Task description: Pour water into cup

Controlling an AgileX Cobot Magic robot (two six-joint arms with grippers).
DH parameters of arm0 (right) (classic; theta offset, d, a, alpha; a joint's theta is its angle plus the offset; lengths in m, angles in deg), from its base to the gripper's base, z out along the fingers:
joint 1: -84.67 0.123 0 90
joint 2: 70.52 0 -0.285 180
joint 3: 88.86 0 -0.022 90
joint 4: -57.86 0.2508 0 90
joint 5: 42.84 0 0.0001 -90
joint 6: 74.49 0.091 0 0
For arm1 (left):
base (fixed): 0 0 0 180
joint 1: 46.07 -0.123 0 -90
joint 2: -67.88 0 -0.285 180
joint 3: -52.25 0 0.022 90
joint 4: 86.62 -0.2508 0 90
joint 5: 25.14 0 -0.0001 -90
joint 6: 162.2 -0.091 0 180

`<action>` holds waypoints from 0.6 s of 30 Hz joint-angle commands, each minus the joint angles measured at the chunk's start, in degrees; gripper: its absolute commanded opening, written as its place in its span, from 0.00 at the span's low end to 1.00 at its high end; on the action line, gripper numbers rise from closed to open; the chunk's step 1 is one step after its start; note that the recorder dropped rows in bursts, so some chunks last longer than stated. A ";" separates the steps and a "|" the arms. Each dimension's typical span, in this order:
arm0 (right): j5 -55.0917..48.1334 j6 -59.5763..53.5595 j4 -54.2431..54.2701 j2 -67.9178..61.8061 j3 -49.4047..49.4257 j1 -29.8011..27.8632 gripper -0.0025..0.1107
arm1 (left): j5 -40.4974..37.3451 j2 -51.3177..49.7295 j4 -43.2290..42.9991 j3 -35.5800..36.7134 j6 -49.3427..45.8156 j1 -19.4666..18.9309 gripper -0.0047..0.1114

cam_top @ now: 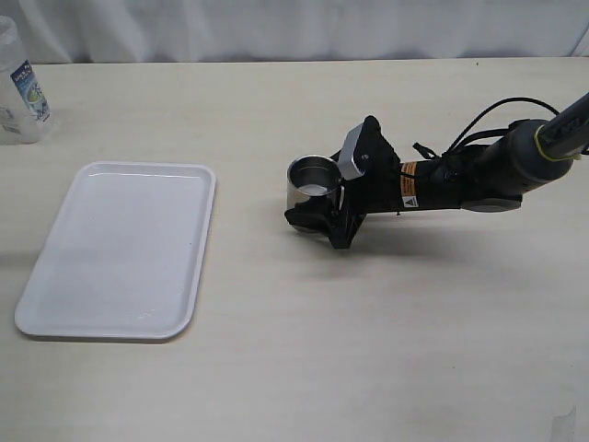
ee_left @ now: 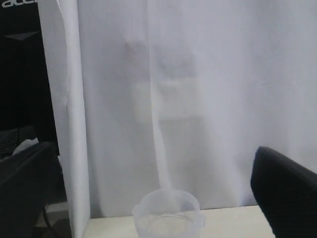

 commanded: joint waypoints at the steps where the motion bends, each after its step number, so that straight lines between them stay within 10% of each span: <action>1: -0.14 -0.61 -0.55 -0.35 -0.11 0.02 0.06 | -3.26 3.09 0.07 0.31 0.25 0.00 0.90; 18: -0.14 -0.61 -0.55 -0.35 -0.11 0.02 0.06 | -14.05 18.58 0.07 0.31 7.71 0.00 0.90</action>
